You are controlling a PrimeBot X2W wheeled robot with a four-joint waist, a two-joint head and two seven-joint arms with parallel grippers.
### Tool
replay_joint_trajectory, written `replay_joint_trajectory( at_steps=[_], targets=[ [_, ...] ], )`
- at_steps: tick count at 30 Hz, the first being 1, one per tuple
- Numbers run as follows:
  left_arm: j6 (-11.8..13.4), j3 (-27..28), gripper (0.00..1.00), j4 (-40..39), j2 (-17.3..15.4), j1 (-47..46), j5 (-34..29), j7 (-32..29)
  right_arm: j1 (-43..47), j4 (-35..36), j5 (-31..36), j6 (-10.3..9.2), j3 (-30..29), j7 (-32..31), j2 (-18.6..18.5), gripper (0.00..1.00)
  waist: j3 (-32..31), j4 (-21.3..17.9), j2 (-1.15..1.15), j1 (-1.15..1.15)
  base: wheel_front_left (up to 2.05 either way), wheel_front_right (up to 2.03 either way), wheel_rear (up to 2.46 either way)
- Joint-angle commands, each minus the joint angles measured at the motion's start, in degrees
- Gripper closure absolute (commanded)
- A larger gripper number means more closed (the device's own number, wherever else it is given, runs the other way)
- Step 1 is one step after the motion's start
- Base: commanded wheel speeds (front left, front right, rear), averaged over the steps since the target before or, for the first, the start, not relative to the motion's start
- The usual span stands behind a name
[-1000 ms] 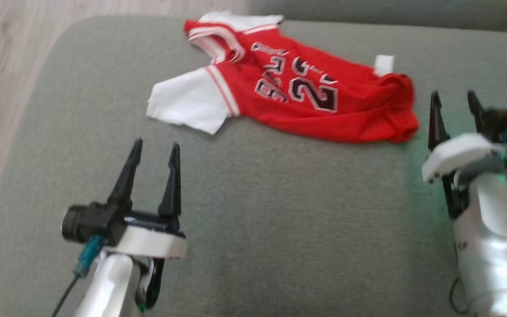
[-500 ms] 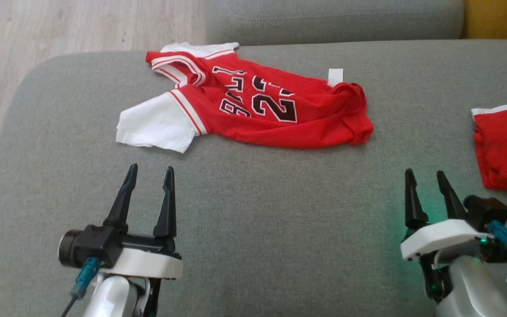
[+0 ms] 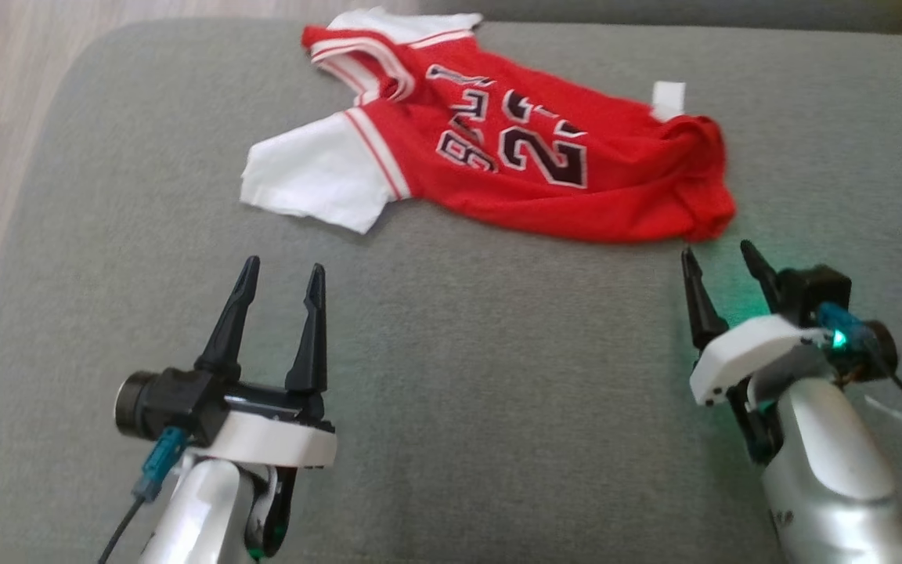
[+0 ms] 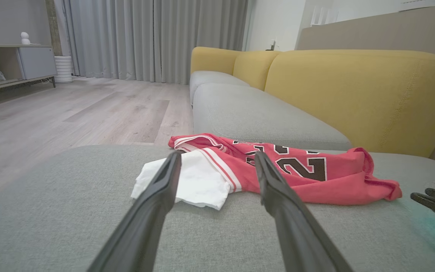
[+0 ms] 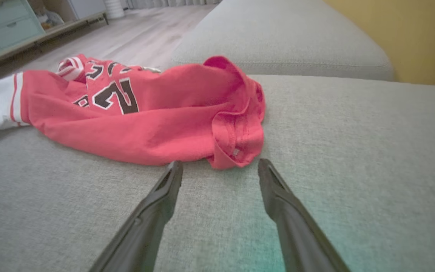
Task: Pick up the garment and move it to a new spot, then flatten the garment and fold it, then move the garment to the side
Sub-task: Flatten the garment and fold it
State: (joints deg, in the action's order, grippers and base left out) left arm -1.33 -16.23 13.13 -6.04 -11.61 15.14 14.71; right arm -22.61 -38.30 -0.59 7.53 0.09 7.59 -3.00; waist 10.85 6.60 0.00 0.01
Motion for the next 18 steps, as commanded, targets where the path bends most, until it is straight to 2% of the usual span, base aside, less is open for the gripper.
replay_joint_trajectory(
  at_steps=[1, 12, 13, 14, 18],
  targets=[
    [-0.18, 1.95, 0.00, -1.24, -0.21, -2.25, 0.23, 0.29, -2.44, 0.76, 1.47, -0.04, 0.65, -0.31, 0.12, 0.00, 1.40, 1.51, 0.00, -0.01, 0.00, 0.00, 0.00],
    [-0.86, 1.99, 0.00, -0.70, 0.89, -3.88, -0.08, 0.29, -8.84, -6.19, 12.24, -0.04, -5.88, -3.24, 0.12, 0.00, 3.56, 4.78, 0.00, -0.01, 0.00, 0.00, 0.00],
    [-0.90, 1.95, 0.00, -0.62, 0.97, -3.95, -0.15, 0.29, -9.18, -6.84, 12.72, -0.04, -6.33, -3.48, 0.12, 0.20, 3.60, 4.87, 0.00, -0.01, 0.00, 0.00, 0.00],
    [-0.93, 1.92, 0.00, -0.50, 1.04, -4.04, -0.22, 0.29, -9.46, -7.47, 13.39, -0.04, -6.75, -3.77, 0.12, 0.98, 3.59, 4.90, 0.00, -0.01, 0.00, 0.00, 0.00],
    [-0.91, 2.33, 0.00, 0.00, 1.10, -4.27, -0.42, 0.29, -9.77, -9.42, 14.13, -0.04, -7.18, -3.40, 0.12, 1.00, 2.89, 4.45, 0.00, -0.01, 0.00, 0.00, 0.00]
  ],
)
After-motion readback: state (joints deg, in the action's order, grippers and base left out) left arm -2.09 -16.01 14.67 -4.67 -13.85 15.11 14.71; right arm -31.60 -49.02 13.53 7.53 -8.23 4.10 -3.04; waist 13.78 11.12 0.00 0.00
